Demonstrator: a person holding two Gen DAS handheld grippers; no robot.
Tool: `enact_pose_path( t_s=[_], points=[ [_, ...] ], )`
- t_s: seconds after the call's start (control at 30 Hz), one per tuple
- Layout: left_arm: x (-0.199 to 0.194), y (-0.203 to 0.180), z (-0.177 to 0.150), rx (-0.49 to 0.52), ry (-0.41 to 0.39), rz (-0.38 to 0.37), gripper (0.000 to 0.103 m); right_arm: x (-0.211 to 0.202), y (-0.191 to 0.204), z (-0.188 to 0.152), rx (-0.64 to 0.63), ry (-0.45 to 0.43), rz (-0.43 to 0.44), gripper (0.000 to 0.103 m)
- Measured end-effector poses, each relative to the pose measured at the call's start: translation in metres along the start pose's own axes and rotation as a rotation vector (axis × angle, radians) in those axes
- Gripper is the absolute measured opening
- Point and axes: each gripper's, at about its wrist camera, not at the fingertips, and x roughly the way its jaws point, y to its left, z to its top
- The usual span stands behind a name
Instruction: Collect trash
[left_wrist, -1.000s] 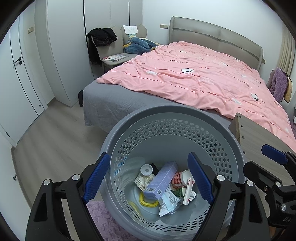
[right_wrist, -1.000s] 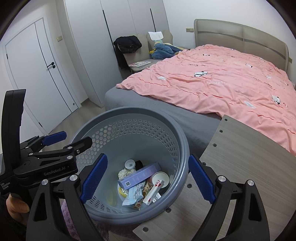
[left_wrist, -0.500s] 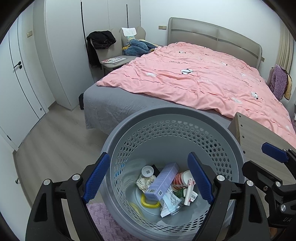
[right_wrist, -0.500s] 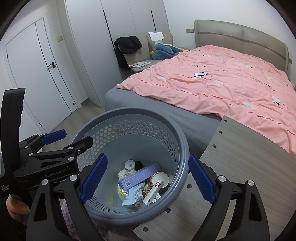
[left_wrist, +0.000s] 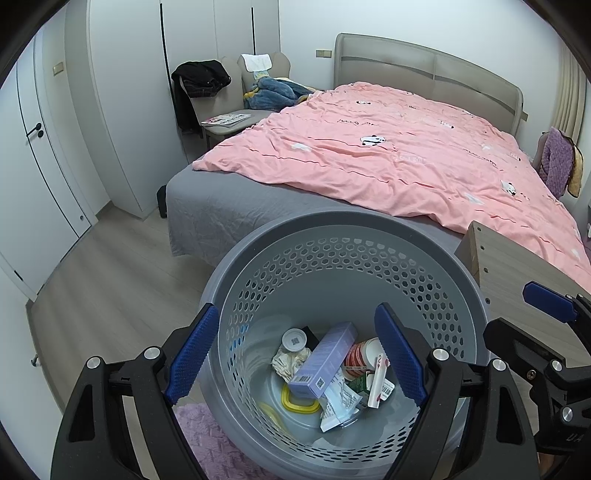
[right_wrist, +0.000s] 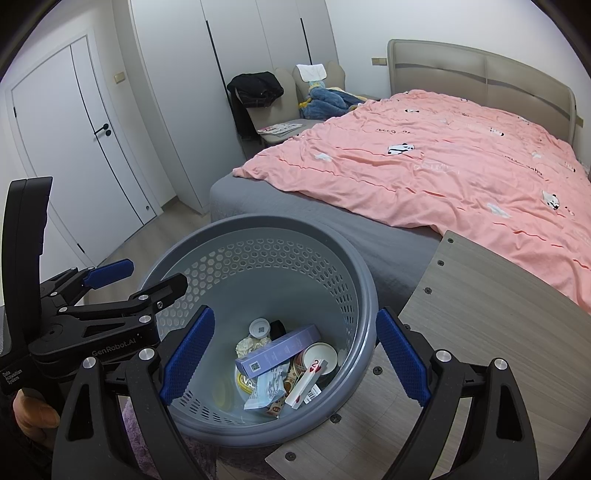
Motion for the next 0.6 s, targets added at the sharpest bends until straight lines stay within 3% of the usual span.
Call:
enact_pose_path(
  t_s=[0.6],
  points=[
    [0.0012,0.0023,-0.0010,-0.004,0.000,0.003,0.082,0.0003,0.0003,-0.0003,-0.001,-0.001,0.000,0.087]
  ],
)
